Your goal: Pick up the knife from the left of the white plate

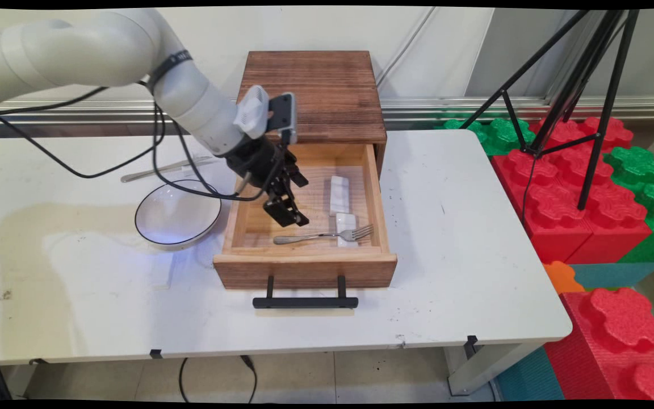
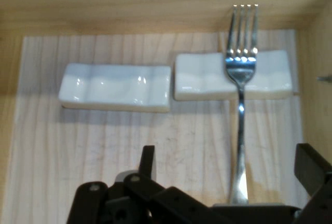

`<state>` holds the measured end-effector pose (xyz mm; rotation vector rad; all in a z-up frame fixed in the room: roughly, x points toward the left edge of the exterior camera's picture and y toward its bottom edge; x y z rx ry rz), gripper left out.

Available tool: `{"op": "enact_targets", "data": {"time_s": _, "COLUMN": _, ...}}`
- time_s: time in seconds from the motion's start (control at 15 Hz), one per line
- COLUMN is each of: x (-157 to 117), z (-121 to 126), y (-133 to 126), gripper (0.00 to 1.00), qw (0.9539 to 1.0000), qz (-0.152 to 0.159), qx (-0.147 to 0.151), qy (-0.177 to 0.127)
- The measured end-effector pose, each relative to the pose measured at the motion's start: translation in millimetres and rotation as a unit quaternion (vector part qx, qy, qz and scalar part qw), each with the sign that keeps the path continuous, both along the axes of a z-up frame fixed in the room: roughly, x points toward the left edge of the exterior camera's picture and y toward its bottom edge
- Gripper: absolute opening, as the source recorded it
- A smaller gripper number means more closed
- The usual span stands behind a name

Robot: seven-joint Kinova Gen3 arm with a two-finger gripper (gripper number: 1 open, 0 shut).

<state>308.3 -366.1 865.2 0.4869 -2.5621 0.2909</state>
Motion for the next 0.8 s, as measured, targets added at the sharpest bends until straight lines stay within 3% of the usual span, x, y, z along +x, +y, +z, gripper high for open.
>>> {"op": "enact_targets", "data": {"time_s": 0.8, "x": 62, "z": 64, "y": 65, "gripper": 1.0, "qw": 0.9991, "qz": 0.006, "qx": -0.003, "qy": 0.042}}
